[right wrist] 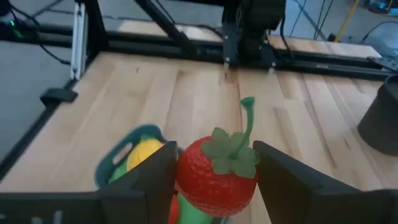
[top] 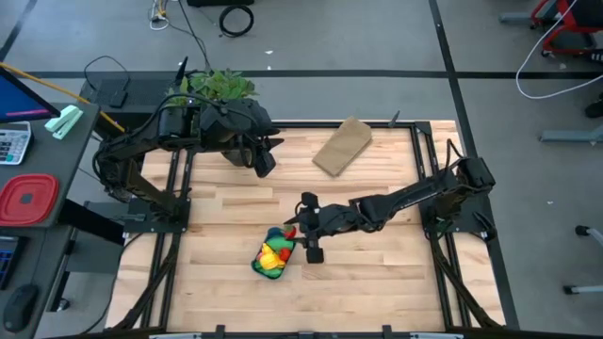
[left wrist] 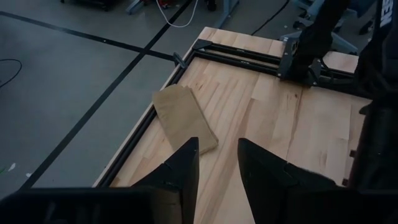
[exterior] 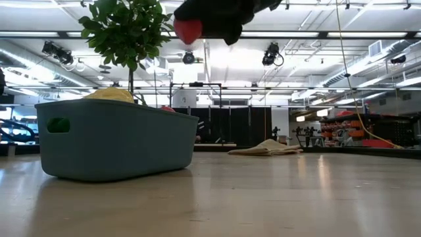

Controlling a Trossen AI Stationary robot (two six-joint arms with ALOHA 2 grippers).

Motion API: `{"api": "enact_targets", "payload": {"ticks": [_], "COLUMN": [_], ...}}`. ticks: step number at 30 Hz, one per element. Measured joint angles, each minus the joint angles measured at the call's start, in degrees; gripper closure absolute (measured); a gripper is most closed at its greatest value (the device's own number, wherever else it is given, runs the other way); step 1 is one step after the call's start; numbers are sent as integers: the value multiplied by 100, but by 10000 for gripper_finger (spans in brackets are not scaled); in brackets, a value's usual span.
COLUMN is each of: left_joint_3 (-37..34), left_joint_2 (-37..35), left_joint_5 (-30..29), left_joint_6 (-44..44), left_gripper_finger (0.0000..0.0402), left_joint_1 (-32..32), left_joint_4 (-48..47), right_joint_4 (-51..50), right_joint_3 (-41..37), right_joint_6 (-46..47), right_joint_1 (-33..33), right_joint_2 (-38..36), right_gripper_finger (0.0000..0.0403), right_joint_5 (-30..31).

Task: Pick and placing Produce into tupperware
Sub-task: Put the red strawberry into the blue bin, then return to Home Position

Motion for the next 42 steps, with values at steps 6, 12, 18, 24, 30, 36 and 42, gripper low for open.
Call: {"api": "enact_targets", "payload": {"ticks": [6, 12, 18, 24, 30, 36, 42], "left_joint_3": [-1, -2, -1, -2, -2, -1, 0], "left_joint_2": [0, 0, 0, 0, 0, 0, 0], "left_joint_5": [-1, -1, 0, -2, 0, -1, 0], "left_joint_6": [0, 2, 5, 7, 9, 9, 4], "left_gripper_finger": [287, 284, 281, 285, 280, 285, 286], "left_joint_1": [2, 2, 0, 2, 0, 2, 0], "left_joint_4": [0, -4, 5, 3, 2, 0, 0], "right_joint_4": [630, 860, 807, 816, 813, 807, 805], "right_joint_3": [0, 228, 291, 293, 293, 293, 293], "right_joint_6": [85, 47, 128, 121, 111, 123, 348], "right_joint_1": [-6, -5, -6, -6, -8, -9, -60], "right_joint_2": [676, 1095, 1470, 1630, 1630, 1630, 1630], "right_gripper_finger": [200, 200, 200, 200, 196, 180, 149], "right_joint_5": [-147, -168, -239, -249, -250, -245, -245]}}
